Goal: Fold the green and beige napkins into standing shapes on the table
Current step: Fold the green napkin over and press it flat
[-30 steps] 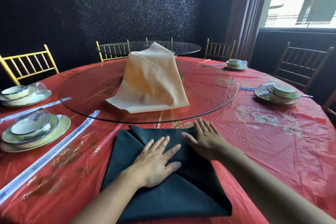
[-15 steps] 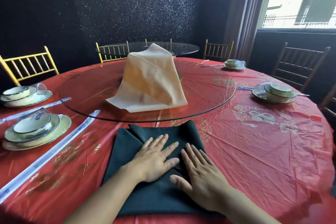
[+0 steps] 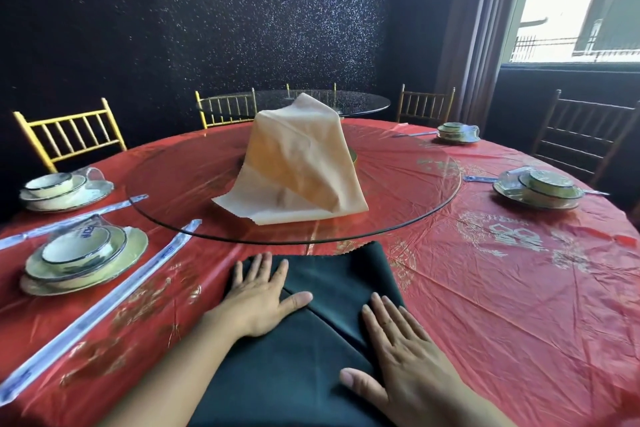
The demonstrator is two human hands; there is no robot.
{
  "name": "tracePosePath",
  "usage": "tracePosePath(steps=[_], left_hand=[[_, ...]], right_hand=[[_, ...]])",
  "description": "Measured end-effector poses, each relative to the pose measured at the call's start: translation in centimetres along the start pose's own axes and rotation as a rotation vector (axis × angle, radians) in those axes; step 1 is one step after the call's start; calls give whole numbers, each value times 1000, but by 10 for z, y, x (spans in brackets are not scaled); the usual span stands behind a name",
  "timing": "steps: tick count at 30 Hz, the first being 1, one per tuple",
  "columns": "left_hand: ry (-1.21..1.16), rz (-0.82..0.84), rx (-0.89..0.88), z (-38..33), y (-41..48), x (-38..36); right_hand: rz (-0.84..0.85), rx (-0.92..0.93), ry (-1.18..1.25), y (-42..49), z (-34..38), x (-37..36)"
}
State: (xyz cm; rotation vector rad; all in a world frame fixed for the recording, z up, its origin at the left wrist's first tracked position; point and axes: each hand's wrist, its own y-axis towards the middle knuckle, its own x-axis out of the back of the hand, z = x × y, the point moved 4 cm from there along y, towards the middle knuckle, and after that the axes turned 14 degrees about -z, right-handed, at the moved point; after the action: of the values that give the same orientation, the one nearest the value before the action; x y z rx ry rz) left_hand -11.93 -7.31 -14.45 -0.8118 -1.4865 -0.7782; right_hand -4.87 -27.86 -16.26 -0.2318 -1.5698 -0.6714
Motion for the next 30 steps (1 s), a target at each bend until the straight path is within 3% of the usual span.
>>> tracePosePath(steps=[4, 7, 9, 10, 12, 16, 20, 30], left_hand=[[-39, 0, -16, 3, 3, -4], [-276, -66, 0, 10, 4, -1], [-529, -247, 65, 27, 6, 7], [-564, -389, 120, 42, 7, 11], [-467, -573, 264, 72, 8, 16], [-421, -468, 428, 90, 15, 15], [-549, -427, 503, 83, 27, 17], [-639, -360, 553, 84, 50, 3]], right_hand=[[27, -5, -15, 1, 4, 0], [18, 14, -29, 1, 3, 4], [-41, 46, 41, 6, 1, 18], [-98, 77, 86, 13, 3, 26], [-3, 114, 162, 26, 13, 42], [-105, 200, 241, 92, 37, 43], [-27, 202, 337, 148, 65, 19], [-103, 174, 279, 179, 87, -8]])
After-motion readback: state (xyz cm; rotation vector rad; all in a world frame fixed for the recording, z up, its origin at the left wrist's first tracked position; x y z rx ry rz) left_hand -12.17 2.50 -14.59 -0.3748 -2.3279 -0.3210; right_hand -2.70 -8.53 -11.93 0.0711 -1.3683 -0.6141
